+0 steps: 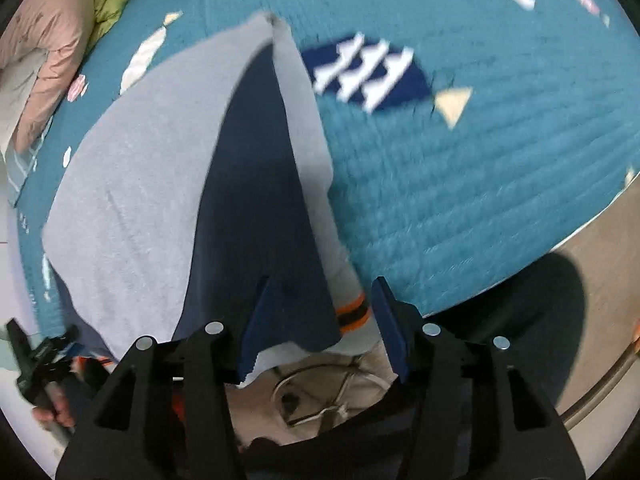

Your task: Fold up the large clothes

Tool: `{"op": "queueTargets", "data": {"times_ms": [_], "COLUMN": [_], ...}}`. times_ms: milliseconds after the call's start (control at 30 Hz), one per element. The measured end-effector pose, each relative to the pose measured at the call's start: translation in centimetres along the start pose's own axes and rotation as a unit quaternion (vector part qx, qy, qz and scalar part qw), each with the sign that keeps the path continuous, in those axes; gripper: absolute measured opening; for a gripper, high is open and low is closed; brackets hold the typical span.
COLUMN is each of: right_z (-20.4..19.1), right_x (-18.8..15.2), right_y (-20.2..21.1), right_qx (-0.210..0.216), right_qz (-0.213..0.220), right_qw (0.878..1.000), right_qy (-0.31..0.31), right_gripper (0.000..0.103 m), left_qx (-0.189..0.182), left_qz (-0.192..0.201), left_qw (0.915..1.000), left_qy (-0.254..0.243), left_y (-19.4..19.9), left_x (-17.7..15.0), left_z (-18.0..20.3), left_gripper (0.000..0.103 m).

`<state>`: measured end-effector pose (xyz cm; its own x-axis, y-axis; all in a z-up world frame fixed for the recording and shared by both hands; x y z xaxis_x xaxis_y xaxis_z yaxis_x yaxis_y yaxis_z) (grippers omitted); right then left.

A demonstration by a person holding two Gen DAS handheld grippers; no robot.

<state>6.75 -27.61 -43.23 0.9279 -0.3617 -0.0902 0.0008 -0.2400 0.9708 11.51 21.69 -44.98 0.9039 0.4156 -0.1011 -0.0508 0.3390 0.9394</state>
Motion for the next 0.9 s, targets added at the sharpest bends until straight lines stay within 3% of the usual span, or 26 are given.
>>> {"op": "queueTargets", "data": {"times_ms": [67,100,167,200,367,433,600,800,900], "right_z": [-0.5,-0.9,-1.0,-0.9,-0.8,-0.9,-1.5,-1.5,-1.7], "right_x": [0.0,0.0,0.2,0.3,-0.6,-0.9,-0.8,-1.0,-1.4], "right_y": [-0.4,-0.4,-0.5,-0.5,2.0,2.7,4.5,0.3,-1.4], "right_qx": [0.007,0.012,0.011,0.007,-0.017,-0.004,0.034,0.01,0.012], "right_qz": [0.003,0.006,0.013,0.014,0.038,0.041,0.048,-0.002,-0.021], "right_qw": [1.0,1.0,1.0,0.999,0.999,0.999,0.998,1.0,1.0], "right_qy": [-0.012,-0.013,-0.025,-0.031,-0.002,-0.007,-0.007,0.009,0.008], "right_gripper": [0.05,0.05,0.035,0.023,0.014,0.009,0.009,0.021,0.021], "left_qx": [-0.029,-0.025,-0.022,-0.022,-0.002,0.014,0.033,0.01,-0.003], "left_qz": [-0.004,0.007,0.016,0.016,0.027,0.025,0.017,-0.003,-0.01], "left_qw": [0.9995,0.9997,0.9996,0.9996,0.9989,0.9985,0.9981,0.9994,0.9997], "left_qy": [0.013,0.006,-0.007,-0.008,-0.038,-0.046,-0.05,-0.031,-0.022], "left_y": [-0.3,0.0,0.4,0.5,2.0,1.9,2.0,0.9,0.4], "left_x": [-0.2,-0.2,-0.3,-0.3,-0.6,-0.6,0.3,2.5,2.7], "left_z": [0.2,0.3,0.5,0.6,1.5,1.8,1.5,1.2,0.5], "left_gripper": [0.025,0.017,0.011,0.009,0.008,0.009,0.013,0.015,0.015]}}
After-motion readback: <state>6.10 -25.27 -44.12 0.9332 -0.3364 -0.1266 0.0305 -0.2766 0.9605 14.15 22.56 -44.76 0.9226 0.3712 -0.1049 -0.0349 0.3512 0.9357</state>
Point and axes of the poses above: each gripper's, at about its wrist camera, not at the fingertips, and y roughly against the way its jaws point, z to its right, x to its top, the point moved 8 cm from there along -y, roughly the way its jaws point, and after that the axes turned 3 degrees about y, right-handed, at the moved point
